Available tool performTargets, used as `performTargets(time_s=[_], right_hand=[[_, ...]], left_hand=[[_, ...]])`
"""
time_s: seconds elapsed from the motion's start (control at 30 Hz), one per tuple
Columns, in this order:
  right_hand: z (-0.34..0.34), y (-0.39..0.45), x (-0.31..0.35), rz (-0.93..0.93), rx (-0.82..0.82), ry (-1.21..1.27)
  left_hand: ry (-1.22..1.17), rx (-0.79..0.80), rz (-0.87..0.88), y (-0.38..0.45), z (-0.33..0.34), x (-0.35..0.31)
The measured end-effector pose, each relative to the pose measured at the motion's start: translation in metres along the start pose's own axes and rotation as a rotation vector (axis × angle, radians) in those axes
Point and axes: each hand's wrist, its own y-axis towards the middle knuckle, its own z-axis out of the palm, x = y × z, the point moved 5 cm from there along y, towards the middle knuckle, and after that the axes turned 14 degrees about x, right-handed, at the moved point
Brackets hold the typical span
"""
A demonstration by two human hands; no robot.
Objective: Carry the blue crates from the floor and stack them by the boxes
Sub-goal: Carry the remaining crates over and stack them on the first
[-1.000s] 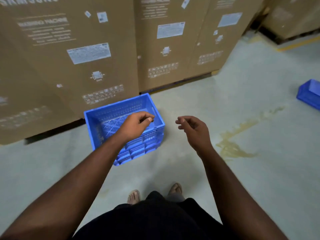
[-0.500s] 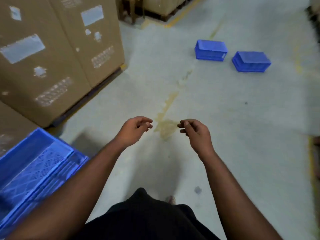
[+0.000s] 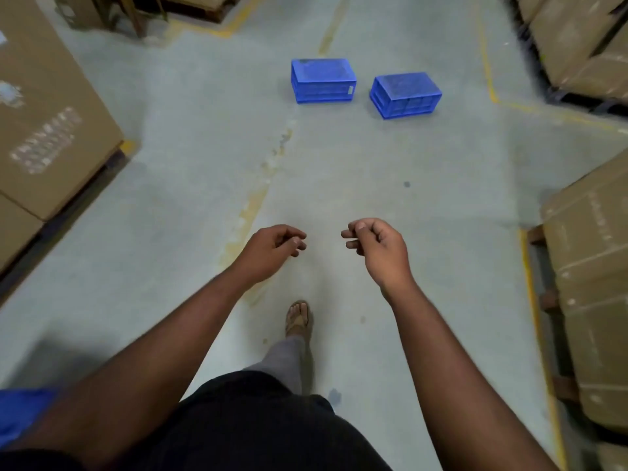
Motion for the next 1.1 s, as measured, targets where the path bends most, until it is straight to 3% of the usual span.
performTargets(time_s=[0.33,0.63,0.83,1.1], right_hand=[[-0.153,0.199,-0.011,0.13,-0.103,0.055],[-0.313,0.359,-0.039,0.149,-0.396,0.31],[-0.441,0.522,-0.045,0.172,-0.362,0.296],[-0.586,0.737,0.023,0.152,-0.197,0.199]], left_hand=[[-0.007,0.114,-0.079,0.265,-0.011,-0.062],[0.115,0.264,-0.125,0.516,0.018,-0.138],[0.013,0.22,-0.109,0.702,0.053,-0.2],[-0.059,0.132,-0.141,0.907,0.035,-0.289]])
